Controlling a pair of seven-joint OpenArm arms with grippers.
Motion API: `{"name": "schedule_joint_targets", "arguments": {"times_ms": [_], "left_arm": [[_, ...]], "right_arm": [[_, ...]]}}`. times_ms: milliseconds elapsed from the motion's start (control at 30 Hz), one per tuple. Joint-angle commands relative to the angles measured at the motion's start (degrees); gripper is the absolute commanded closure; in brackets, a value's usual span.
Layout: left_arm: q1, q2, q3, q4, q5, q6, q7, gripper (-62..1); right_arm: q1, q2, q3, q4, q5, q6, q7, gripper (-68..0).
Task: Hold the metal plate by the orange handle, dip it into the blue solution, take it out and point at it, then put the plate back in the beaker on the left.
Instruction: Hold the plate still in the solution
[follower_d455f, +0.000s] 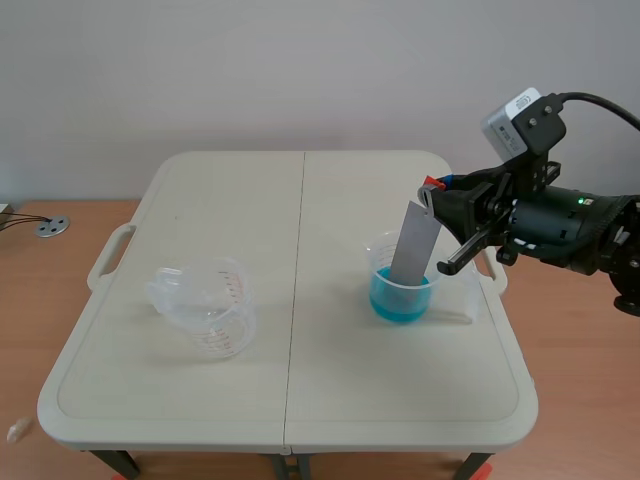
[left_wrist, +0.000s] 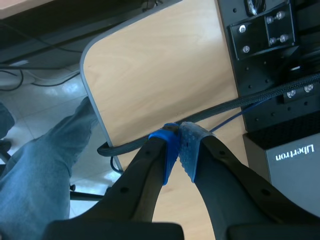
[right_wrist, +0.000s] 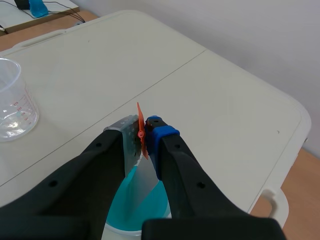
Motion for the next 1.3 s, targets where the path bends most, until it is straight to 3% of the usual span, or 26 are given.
{"name": "schedule_joint_targets", "arguments": {"times_ms": [0,267,533,900,1267], "left_arm": [[0.0,-0.2,-0.2,0.6,0.0,-0.1,-0.4,-3.4],[0.0,-0.2,-0.2,0.6,0.0,-0.1,-0.4,-3.4],[0.0,-0.2,-0.2,0.6,0.0,-0.1,-0.6,-3.4],[0.0,-1.3,-0.3,3.4,0.0,0.2,-0.5,-3.4],[0.0,-9.4,-8.7,16.7,-0.5,0.3,0.4,-3.4]], "right_arm": [[0.7,0.1,-0.3,0.0,0.0,0.5,0.2,-1.3],[0.9,0.2,-0.3,1.1,0.0,0.5,1.0,-1.3],[0.8,0.5,0.2,7.3,1.2,0.5,-2.3,-1.3],[0.5,2.1,1.1,14.8,9.6,0.5,-9.5,-1.3],[0.5,5.4,1.6,21.6,19.3,0.5,-15.9,-1.3]]}}
